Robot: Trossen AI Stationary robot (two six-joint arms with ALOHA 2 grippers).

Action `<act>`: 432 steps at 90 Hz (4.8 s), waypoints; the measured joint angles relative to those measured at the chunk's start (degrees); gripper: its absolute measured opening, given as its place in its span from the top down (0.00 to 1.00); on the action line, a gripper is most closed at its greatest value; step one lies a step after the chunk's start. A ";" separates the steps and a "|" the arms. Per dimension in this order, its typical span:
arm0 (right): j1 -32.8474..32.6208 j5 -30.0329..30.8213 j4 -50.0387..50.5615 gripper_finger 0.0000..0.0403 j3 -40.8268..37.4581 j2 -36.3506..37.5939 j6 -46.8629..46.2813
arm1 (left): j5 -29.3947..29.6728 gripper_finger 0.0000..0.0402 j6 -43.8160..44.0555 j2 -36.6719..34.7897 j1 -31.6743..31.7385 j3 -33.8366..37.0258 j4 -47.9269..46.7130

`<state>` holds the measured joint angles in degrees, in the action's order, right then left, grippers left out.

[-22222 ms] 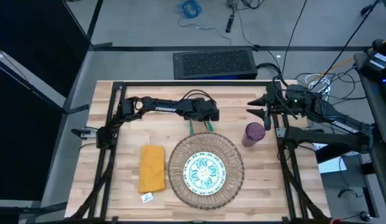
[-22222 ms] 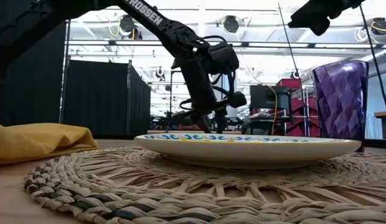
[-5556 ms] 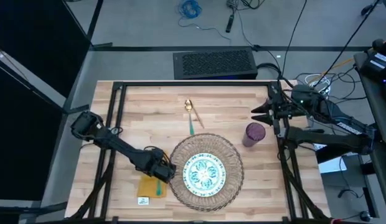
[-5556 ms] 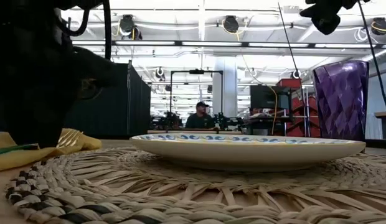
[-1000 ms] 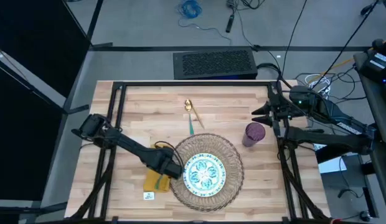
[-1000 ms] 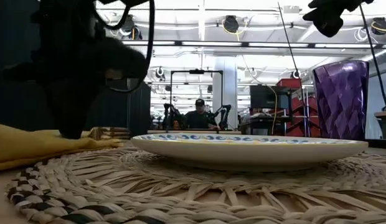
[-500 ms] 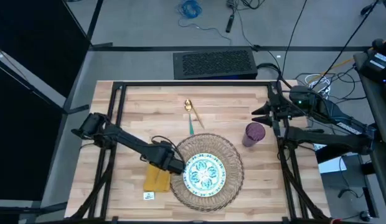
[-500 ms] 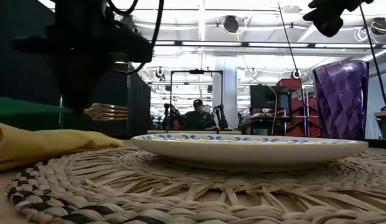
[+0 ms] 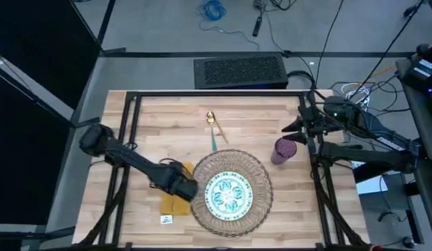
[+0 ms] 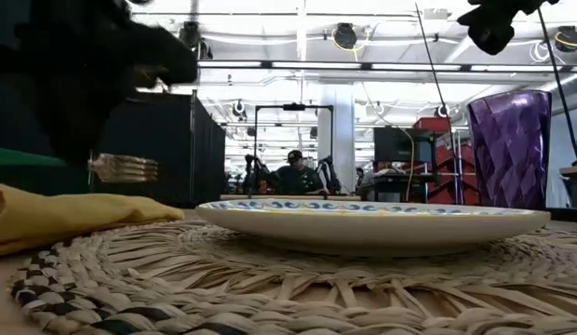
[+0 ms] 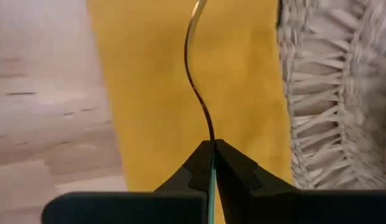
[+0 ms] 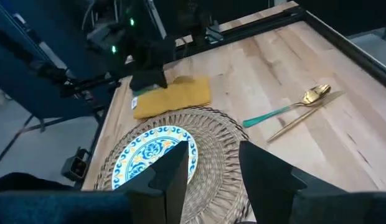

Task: Set table place
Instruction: Put the green table fork on top of the folded yellow table napkin, then put the gold table knife to the right of the white plate on the brown table mat

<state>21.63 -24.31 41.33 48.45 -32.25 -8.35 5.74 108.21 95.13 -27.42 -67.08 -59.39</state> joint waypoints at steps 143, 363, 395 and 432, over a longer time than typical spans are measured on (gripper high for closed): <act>-3.50 10.35 -11.62 0.68 -6.12 -11.17 -1.70 | 16.02 1.00 3.80 -17.45 -8.42 43.72 61.58; -3.52 7.47 -13.60 0.68 -6.05 -11.43 -2.88 | 24.37 0.65 -13.17 -26.61 -1.13 43.70 58.86; -4.11 7.75 -32.53 0.68 -6.01 -21.26 4.29 | 46.92 0.65 -88.05 -35.15 0.00 41.57 101.39; 3.69 7.52 -17.81 0.68 23.71 -52.94 4.11 | 40.96 0.65 -111.81 -43.77 15.73 41.54 97.78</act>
<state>25.32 -16.79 23.52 72.15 -85.19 -4.23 46.71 -3.60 51.36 -11.69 -25.54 38.39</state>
